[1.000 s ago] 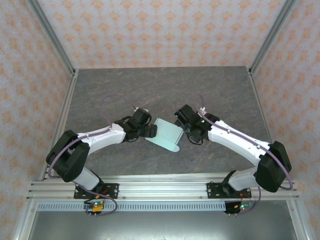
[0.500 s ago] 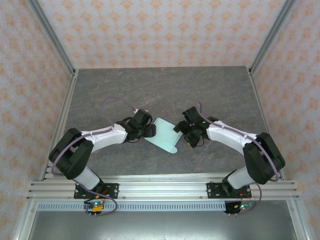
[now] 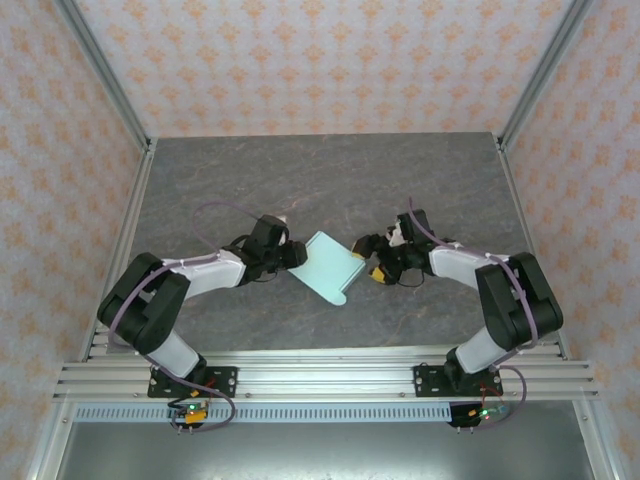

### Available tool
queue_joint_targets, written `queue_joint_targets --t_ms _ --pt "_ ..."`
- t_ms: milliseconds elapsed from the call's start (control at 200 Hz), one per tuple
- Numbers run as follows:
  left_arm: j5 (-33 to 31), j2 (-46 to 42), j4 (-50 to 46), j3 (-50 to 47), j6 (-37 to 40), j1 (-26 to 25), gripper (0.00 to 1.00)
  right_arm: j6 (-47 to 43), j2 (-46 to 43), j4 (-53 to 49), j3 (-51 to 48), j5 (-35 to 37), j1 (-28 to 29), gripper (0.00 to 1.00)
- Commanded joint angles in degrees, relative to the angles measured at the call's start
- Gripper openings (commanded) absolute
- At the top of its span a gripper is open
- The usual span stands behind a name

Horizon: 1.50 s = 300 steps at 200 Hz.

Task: Fold the paper box

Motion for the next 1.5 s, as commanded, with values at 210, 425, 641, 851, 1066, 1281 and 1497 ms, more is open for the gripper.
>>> queue_joint_targets --t_ms 210,425,641,851,1066,1281,1497 --pt "3.7 7.4 -4.7 -2.0 -1.6 3.4 0.27 -2.1 -0.7 11.8 -3.9 -6.0 0.0 0.86" --pt "5.3 8.8 -3.0 -2.9 -2.7 5.2 0.26 0.9 0.0 15.8 -4.1 -3.7 -0.1 0.87" --pt "9.4 12.0 0.3 -3.8 -4.5 8.3 0.26 3.4 1.1 19.1 -3.9 -3.0 -0.1 0.86" --pt "9.2 12.7 0.1 -3.6 -4.7 8.6 0.25 3.9 1.9 19.7 -4.1 -1.7 0.0 0.86" --pt "11.6 15.0 3.0 -4.5 -6.0 10.5 0.22 5.7 2.5 20.3 -4.3 1.0 0.0 0.87" --pt "15.0 16.8 7.4 -6.0 -7.4 12.3 0.18 7.4 5.0 22.8 -4.5 1.9 0.0 0.87" --pt "15.1 17.0 6.9 -5.5 -7.2 12.3 0.19 10.8 8.7 29.7 -3.2 0.1 0.1 0.78"
